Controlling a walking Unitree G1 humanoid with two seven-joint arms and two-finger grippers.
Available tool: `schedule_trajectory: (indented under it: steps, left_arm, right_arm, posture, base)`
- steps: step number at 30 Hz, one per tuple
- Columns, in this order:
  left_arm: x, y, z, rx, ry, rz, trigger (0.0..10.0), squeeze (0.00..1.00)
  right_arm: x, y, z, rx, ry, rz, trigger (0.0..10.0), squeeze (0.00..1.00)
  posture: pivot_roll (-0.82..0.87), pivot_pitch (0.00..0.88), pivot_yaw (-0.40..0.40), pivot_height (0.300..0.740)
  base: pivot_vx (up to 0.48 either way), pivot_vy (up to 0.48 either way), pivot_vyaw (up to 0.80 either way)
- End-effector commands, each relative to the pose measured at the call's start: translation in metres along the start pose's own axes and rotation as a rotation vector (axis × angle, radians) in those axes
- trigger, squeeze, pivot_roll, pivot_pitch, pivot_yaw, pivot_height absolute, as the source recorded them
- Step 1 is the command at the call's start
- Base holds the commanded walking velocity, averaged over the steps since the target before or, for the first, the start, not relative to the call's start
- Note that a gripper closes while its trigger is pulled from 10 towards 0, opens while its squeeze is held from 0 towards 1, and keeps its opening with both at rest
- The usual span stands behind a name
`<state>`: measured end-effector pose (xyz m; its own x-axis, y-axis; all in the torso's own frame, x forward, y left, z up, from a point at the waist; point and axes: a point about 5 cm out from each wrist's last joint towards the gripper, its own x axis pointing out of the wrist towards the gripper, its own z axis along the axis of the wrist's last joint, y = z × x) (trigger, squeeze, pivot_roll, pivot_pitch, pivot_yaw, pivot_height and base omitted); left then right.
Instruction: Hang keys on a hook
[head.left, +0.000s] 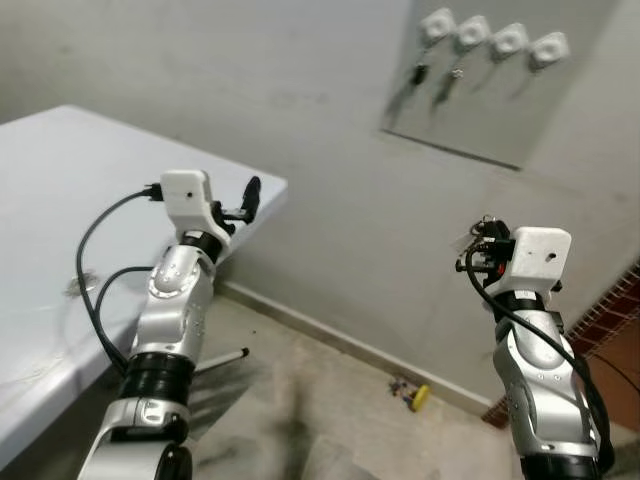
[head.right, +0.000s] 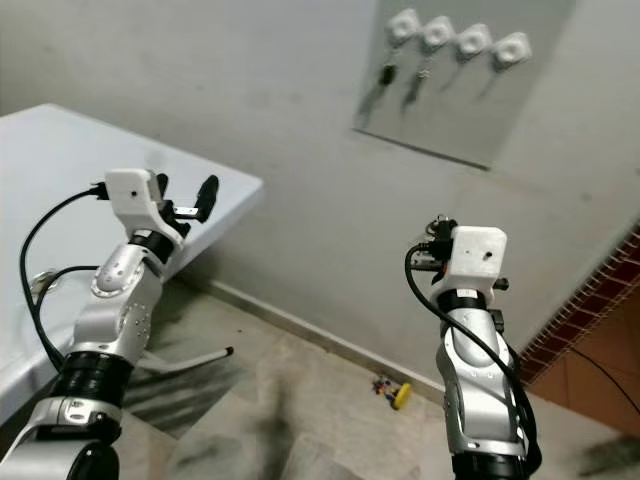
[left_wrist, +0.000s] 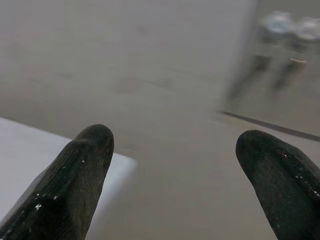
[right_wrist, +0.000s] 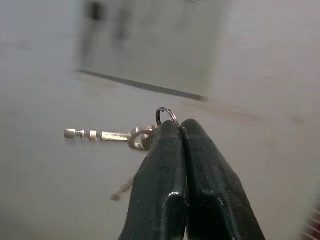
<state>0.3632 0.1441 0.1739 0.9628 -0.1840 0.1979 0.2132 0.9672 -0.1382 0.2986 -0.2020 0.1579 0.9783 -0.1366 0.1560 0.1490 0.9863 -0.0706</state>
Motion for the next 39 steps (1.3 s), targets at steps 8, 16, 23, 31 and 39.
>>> schedule_trajectory:
  steps: [8, 16, 23, 31, 39]
  left_arm:
    - [-0.006, -0.009, -0.002, 0.021, 0.015, -0.056, 10.0, 0.00]
    - [-0.029, -0.031, -0.023, 0.017, 0.087, -0.159, 10.0, 0.00]
    - [-0.040, -0.025, -0.024, 0.012, 0.127, -0.171, 10.0, 0.00]
    - [-0.039, -0.019, -0.020, -0.046, 0.136, -0.129, 10.0, 0.00]
    - [-0.039, -0.016, -0.018, -0.080, 0.136, -0.114, 10.0, 0.00]
  right_arm:
    - [-0.002, 0.003, 0.005, 0.042, -0.028, 0.002, 10.0, 0.00]
    - [-0.015, 0.004, -0.008, 0.031, 0.037, 0.027, 10.0, 0.00]
    - [-0.029, 0.004, -0.014, 0.063, 0.078, 0.033, 10.0, 0.00]
    - [-0.034, 0.009, -0.013, 0.088, 0.083, 0.042, 10.0, 0.00]
    - [-0.036, 0.010, -0.010, 0.105, 0.083, 0.055, 10.0, 0.00]
  posture:
    - [-0.02, 0.000, -0.061, 0.711]
    - [-0.03, 0.000, -0.056, 0.711]
    - [-0.03, 0.021, -0.061, 0.711]
    - [-0.03, 0.032, -0.063, 0.711]
    - [-0.03, 0.034, -0.066, 0.711]
  base:
    - [0.000, 0.000, -0.54]
    - [0.000, 0.000, 0.00]
    - [0.000, 0.000, 0.00]
    - [0.000, 0.000, 0.00]
    - [0.062, 0.000, 0.00]
